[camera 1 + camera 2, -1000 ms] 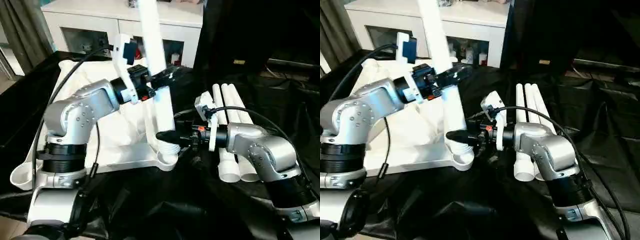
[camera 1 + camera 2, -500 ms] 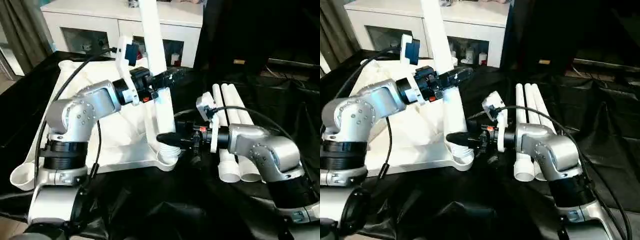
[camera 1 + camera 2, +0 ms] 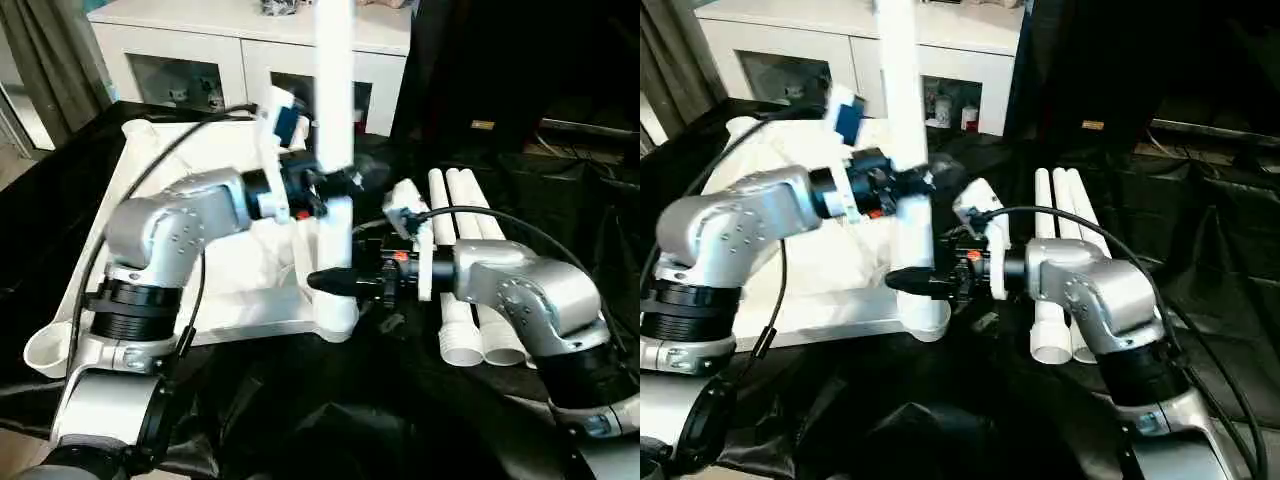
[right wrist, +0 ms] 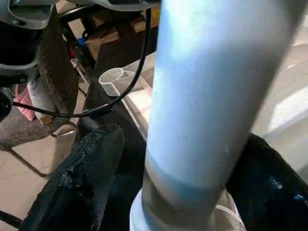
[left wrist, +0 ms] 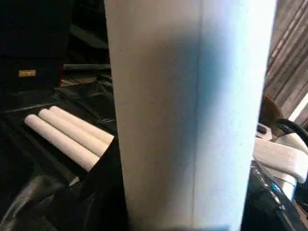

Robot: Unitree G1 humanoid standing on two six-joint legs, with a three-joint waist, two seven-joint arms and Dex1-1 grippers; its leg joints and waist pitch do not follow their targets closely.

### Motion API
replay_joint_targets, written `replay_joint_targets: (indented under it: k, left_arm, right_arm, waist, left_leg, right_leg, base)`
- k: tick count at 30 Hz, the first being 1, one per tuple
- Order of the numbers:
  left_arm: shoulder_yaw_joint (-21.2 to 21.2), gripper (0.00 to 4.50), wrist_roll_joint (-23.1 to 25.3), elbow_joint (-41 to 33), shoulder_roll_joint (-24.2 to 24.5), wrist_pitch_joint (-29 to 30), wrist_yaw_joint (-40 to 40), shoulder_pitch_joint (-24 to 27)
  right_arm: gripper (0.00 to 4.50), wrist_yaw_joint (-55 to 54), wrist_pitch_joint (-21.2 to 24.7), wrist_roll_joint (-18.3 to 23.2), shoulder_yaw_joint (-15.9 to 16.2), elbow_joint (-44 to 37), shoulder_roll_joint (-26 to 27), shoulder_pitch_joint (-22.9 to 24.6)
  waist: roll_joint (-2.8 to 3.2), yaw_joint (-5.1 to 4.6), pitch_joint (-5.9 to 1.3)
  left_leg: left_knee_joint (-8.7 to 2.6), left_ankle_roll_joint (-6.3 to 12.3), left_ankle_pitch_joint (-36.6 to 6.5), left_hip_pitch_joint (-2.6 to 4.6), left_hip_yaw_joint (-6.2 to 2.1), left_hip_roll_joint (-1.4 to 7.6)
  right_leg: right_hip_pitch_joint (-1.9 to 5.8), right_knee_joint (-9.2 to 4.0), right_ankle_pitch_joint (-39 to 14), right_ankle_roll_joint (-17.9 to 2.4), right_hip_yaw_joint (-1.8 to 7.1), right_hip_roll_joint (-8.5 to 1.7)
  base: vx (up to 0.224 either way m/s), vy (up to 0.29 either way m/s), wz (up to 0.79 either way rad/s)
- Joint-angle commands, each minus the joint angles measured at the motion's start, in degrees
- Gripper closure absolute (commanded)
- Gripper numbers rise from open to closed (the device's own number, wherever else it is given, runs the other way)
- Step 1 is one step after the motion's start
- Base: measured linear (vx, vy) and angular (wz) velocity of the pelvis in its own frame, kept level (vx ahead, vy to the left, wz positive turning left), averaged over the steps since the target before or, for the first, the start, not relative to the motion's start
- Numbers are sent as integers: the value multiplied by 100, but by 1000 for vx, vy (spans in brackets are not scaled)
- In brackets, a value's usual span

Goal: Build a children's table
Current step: Move to table

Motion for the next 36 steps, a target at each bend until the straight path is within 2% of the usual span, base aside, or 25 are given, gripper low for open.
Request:
replay_joint_targets:
  k: [1,7,14,16,21,29,33,34,36]
  left_arm:
    - [-85,270,74,-106,-2,-100,-75,-140]
    - [-107,270,99,-57,2,-144,-150,-163]
    - [-91,270,98,-58,-10,-147,-169,-161]
    - [-82,270,108,-64,-18,-141,-184,-156]
    - [-103,270,128,-49,-5,-173,-219,-119]
    - [-77,270,137,-3,-9,-192,-230,-137]
    - [-71,270,140,3,-9,-192,-234,-138]
    - [-70,270,135,-1,-9,-185,-242,-135]
    - [-68,270,130,-4,-8,-180,-250,-133]
  right_arm:
    - [113,37,-37,-47,118,45,7,-102]
    - [113,-10,-109,-285,342,150,-15,-115]
    - [113,-47,-83,-295,318,233,39,-128]
    - [131,-90,-89,-273,276,286,91,-142]
    - [173,-93,-97,-194,153,321,184,-160]
    - [175,-127,-105,-207,103,303,190,-152]
    - [175,-127,-99,-204,94,299,190,-141]
    - [203,-129,-87,-212,81,302,201,-131]
    - [210,-136,-78,-221,73,312,211,-124]
  waist:
    - [13,20,-454]
    - [5,15,-455]
    - [5,16,-456]
    - [-8,14,-458]
    - [6,15,-457]
    - [29,15,-462]
    - [21,16,-464]
    - [33,19,-465]
    - [30,16,-465]
  left_leg:
    - [-395,26,-536,27,-78,232]
    - [-394,27,-512,26,-78,231]
    - [-393,37,-532,26,-76,235]
    - [-393,44,-505,23,-74,232]
    - [-393,34,-513,27,-76,235]
    - [-392,19,-514,29,-78,232]
    - [-393,20,-510,30,-79,233]
    - [-390,16,-515,29,-79,231]
    - [-393,17,-506,31,-81,236]
  right_leg:
    - [366,-383,-1245,-1000,297,-468]
    - [367,-384,-1235,-1009,297,-469]
    - [369,-377,-1222,-1021,300,-474]
    - [371,-376,-1209,-1021,299,-472]
    - [367,-375,-1215,-1018,299,-473]
    - [372,-367,-1132,-1050,298,-470]
    - [375,-363,-1106,-1055,297,-469]
    - [377,-364,-1105,-1057,298,-473]
    - [374,-362,-1078,-1069,298,-469]
  base:
    - [0,0,0]
    - [0,0,0]
    - [0,0,0]
    - [0,0,0]
    - [0,0,0]
    - [0,0,0]
    - [0,0,0]
    - [0,0,0]
    - [0,0,0]
